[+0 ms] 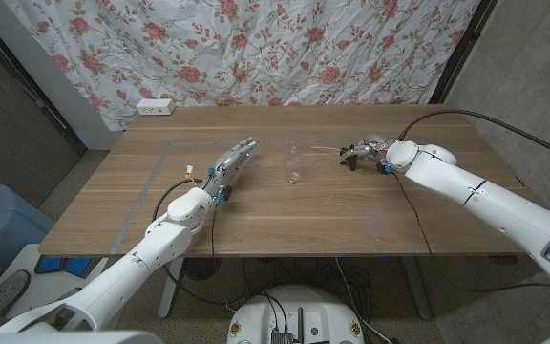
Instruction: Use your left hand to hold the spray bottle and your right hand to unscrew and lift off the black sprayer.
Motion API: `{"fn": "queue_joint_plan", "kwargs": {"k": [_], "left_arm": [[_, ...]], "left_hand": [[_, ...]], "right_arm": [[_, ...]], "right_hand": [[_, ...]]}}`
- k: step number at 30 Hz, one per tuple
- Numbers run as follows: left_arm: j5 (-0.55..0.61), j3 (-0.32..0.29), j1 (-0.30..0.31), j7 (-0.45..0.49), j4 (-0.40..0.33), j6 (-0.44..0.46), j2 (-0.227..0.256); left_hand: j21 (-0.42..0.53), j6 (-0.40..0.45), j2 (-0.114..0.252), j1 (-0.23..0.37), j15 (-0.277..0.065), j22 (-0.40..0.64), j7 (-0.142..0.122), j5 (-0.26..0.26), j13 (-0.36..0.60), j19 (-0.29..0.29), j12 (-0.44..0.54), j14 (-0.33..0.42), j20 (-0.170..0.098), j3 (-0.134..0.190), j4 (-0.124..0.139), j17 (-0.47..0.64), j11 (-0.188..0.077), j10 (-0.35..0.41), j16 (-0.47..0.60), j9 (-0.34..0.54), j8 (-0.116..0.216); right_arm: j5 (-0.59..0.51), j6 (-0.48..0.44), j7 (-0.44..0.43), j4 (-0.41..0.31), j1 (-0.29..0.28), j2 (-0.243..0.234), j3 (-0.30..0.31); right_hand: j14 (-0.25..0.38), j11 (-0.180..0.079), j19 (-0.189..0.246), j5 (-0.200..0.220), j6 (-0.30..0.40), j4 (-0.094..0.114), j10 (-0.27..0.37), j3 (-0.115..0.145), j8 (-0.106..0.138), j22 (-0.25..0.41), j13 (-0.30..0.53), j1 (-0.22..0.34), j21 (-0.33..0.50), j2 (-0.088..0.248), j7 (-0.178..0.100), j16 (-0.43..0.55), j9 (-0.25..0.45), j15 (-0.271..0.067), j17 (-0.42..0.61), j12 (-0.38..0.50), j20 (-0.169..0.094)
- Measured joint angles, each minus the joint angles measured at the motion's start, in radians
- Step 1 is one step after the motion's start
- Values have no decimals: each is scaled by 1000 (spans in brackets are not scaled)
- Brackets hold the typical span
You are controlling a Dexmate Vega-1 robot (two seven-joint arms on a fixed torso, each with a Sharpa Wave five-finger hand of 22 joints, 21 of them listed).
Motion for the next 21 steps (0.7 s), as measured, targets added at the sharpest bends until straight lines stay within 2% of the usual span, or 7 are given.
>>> {"fn": "queue_joint_plan", "kwargs": {"k": [6, 11, 18, 21], "left_arm": [[0, 1, 2, 1, 0, 2, 0], [-1, 1, 2, 2, 2, 3, 0], [-2, 2, 1, 0, 9, 3, -2], [-2, 2, -1, -2, 12, 3, -3]], "left_hand": [[0, 0, 4, -4, 0, 0, 0, 0, 0, 0, 0, 0, 0, 0, 0, 0, 5, 5, 0, 0, -4], [0, 4, 9, -9, -4, 0, 4, 0, 0, 0, 0, 4, 0, 0, 0, 0, 5, 5, 0, 0, -4], [0, 4, 13, -13, -4, 0, 4, 0, 0, 4, 0, 4, -4, 0, 0, 0, 5, 5, 0, 0, -3], [0, 4, 13, -13, -4, 0, 4, 1, 0, 5, 0, 4, -5, 0, 0, 0, 5, 5, 0, 0, -3]], "right_arm": [[-9, 1, 11, 4, 5, 0, -7], [-16, 5, 25, 6, 8, -1, -11], [-23, 14, 42, 8, 12, -5, -17], [-25, 19, 49, 8, 12, -8, -18]], "right_hand": [[-7, 6, -8, 0, -50, -4, -12, -4, -18, 0, -3, 0, 0, 0, -7, -5, 0, 7, 0, 0, 7], [-21, 15, -27, 0, -107, -8, -32, -8, -42, 3, -3, -17, 1, -17, -6, -15, -3, 22, 0, -3, 20], [-47, 24, -36, -18, -191, -7, -66, -18, -69, 2, -3, -30, 1, -30, -9, -28, -12, 36, -5, -4, 20], [-53, 20, -61, -31, -247, -3, -85, -22, -87, 3, -2, -40, 4, -40, -11, -31, -17, 38, -8, -4, 25]]}}
